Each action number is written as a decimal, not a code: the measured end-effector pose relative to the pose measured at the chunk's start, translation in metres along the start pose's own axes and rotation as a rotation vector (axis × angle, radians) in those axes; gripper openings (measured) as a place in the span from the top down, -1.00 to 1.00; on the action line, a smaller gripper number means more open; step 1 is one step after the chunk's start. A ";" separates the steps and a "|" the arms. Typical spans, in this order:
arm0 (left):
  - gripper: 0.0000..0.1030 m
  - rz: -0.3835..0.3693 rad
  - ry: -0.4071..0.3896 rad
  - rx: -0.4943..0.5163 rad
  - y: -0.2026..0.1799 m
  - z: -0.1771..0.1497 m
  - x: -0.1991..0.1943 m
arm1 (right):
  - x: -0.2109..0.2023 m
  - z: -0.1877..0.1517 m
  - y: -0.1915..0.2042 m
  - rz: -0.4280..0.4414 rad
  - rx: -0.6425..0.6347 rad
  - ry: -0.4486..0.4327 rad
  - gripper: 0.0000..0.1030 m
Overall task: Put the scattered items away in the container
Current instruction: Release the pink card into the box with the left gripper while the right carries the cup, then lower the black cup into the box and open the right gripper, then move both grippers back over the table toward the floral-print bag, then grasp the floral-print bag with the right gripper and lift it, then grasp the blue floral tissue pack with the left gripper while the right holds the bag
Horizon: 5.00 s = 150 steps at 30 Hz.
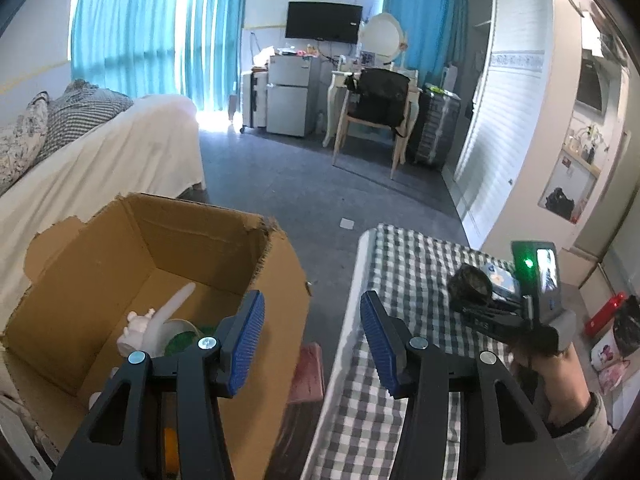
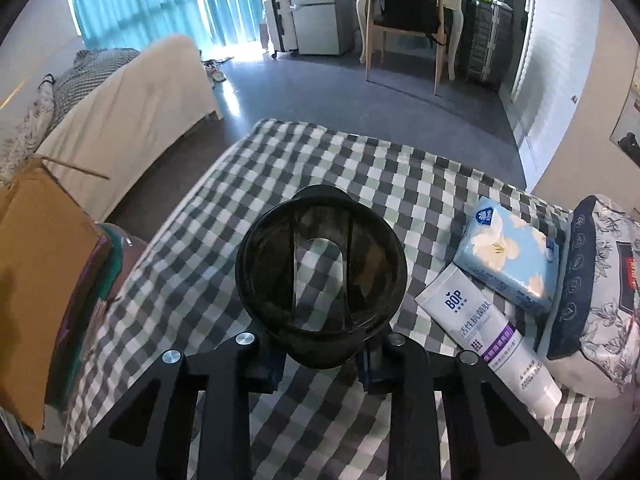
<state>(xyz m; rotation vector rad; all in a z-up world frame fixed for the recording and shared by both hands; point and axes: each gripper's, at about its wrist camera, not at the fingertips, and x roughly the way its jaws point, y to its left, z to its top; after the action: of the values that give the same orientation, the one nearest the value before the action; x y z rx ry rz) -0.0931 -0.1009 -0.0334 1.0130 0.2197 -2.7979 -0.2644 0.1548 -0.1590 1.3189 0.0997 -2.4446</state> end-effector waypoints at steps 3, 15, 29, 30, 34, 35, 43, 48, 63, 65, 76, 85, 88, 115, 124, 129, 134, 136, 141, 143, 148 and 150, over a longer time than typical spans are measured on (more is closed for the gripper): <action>-0.01 0.019 -0.005 -0.013 0.010 0.002 -0.003 | -0.010 -0.002 0.003 0.015 -0.001 -0.023 0.49; -0.01 0.099 -0.048 -0.085 0.059 -0.004 -0.041 | -0.082 0.004 0.103 0.196 -0.168 -0.129 0.49; -0.01 0.261 -0.087 -0.198 0.182 -0.031 -0.111 | -0.073 -0.016 0.351 0.368 -0.532 -0.033 0.49; -0.01 0.258 -0.086 -0.201 0.185 -0.032 -0.112 | -0.071 -0.019 0.359 0.361 -0.538 -0.025 0.48; -0.01 0.245 -0.083 -0.210 0.194 -0.033 -0.115 | -0.058 -0.020 0.369 0.319 -0.556 0.015 0.48; -0.01 0.241 -0.083 -0.211 0.195 -0.032 -0.116 | -0.055 -0.022 0.368 0.310 -0.560 0.022 0.48; -0.04 0.223 -0.093 -0.193 0.187 -0.032 -0.123 | -0.052 -0.025 0.365 0.273 -0.535 0.037 -0.20; -0.14 0.214 -0.113 -0.165 0.171 -0.025 -0.128 | -0.066 -0.026 0.359 0.295 -0.521 0.003 -0.56; -1.00 -0.056 -0.172 0.072 -0.003 0.014 -0.106 | -0.180 -0.041 0.110 0.040 -0.192 -0.228 -0.90; -1.00 -0.113 -0.157 0.103 -0.037 0.017 -0.093 | -0.194 -0.046 0.063 -0.027 -0.136 -0.240 -0.91; -1.00 -0.242 -0.074 0.216 -0.192 0.036 0.015 | -0.208 -0.068 -0.106 -0.172 0.096 -0.234 -0.99; -1.00 -0.228 0.042 0.301 -0.261 0.030 0.127 | -0.171 -0.074 -0.147 -0.183 0.105 -0.199 -0.99; -1.00 -0.230 0.030 0.320 -0.272 0.025 0.136 | -0.151 -0.064 -0.161 -0.171 0.145 -0.176 -0.99; -1.00 -0.282 0.106 0.366 -0.281 0.011 0.187 | -0.107 -0.035 -0.199 -0.088 0.306 -0.095 0.74; -1.00 -0.333 0.183 0.408 -0.330 -0.001 0.213 | -0.161 -0.056 -0.220 -0.107 0.345 -0.174 0.74; -1.00 -0.316 0.220 0.463 -0.354 -0.017 0.227 | -0.176 -0.064 -0.233 -0.121 0.367 -0.196 0.73; -0.78 -0.305 0.268 0.470 -0.361 -0.029 0.243 | -0.181 -0.066 -0.235 -0.117 0.373 -0.212 0.73; -0.54 -0.304 0.266 0.441 -0.356 -0.026 0.243 | -0.181 -0.066 -0.234 -0.114 0.372 -0.215 0.73; -0.43 -0.304 0.266 0.437 -0.353 -0.023 0.239 | -0.179 -0.067 -0.235 -0.104 0.379 -0.220 0.73; -0.43 -0.301 0.259 0.430 -0.351 -0.022 0.237 | -0.180 -0.067 -0.233 -0.102 0.378 -0.224 0.73; -0.42 -0.298 0.236 0.403 -0.344 -0.017 0.225 | -0.184 -0.065 -0.229 -0.099 0.371 -0.230 0.73; -0.42 -0.291 0.205 0.403 -0.341 -0.011 0.212 | -0.186 -0.063 -0.226 -0.096 0.365 -0.233 0.73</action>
<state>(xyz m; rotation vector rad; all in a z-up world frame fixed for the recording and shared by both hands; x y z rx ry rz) -0.3144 0.2133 -0.1494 1.4648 -0.2020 -3.0709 -0.1989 0.4321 -0.0661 1.1735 -0.3663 -2.7731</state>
